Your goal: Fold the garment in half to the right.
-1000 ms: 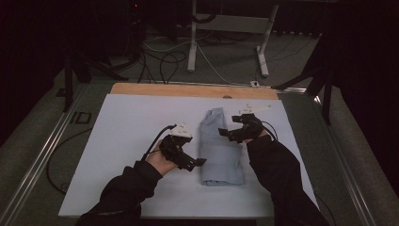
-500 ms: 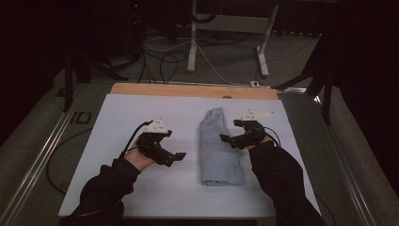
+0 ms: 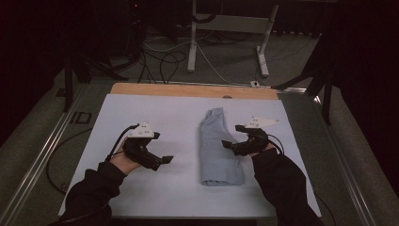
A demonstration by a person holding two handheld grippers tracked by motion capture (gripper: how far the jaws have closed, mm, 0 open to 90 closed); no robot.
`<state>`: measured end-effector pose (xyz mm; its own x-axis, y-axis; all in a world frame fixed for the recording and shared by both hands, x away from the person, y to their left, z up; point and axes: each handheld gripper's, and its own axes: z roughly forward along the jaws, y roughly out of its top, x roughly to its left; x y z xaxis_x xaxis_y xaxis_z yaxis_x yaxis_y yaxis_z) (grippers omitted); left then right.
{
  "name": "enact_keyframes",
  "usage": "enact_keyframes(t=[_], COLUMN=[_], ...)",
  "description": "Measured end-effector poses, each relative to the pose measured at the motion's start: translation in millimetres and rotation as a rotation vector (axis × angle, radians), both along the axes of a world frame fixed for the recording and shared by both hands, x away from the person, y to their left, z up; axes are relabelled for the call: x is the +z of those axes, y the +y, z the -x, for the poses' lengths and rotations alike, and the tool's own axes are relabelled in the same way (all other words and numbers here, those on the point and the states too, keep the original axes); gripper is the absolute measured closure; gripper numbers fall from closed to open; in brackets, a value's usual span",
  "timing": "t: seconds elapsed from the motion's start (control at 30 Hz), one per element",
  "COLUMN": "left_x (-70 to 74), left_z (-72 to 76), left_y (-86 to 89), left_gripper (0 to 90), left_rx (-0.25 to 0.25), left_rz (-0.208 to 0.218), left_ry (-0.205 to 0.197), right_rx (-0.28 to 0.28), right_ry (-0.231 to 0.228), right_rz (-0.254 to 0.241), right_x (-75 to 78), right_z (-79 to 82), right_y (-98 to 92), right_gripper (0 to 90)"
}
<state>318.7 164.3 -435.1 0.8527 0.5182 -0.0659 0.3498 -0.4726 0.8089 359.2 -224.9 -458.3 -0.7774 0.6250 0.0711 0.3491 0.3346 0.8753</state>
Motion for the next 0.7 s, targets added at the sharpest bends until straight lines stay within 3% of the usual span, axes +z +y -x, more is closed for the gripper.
enact_keyframes(t=[0.17,0.33,0.53,0.7], left_x=[-6.5,-17.8,-30.4,-38.0], left_z=[5.5,11.1,24.7,34.5], left_y=[14.7,35.9,57.6,73.8], left_gripper=[0.0,0.0,0.0,0.0], left_rx=[0.022,0.076,0.138,0.159], left_rz=[-0.022,-0.021,-0.027,-0.025], left_ry=[-0.008,0.000,-0.038,-0.027], right_rx=[-0.006,-0.019,-0.038,-0.058], right_ry=[0.013,0.016,0.017,0.022], right_rz=[-0.013,0.003,-0.007,-0.017], right_x=[-9.3,-16.2,-22.6,-28.3], right_z=[7.9,15.5,24.4,32.5], right_y=[-9.5,-19.2,-28.5,-38.1], right_gripper=[10.1,10.2,10.2,10.2])
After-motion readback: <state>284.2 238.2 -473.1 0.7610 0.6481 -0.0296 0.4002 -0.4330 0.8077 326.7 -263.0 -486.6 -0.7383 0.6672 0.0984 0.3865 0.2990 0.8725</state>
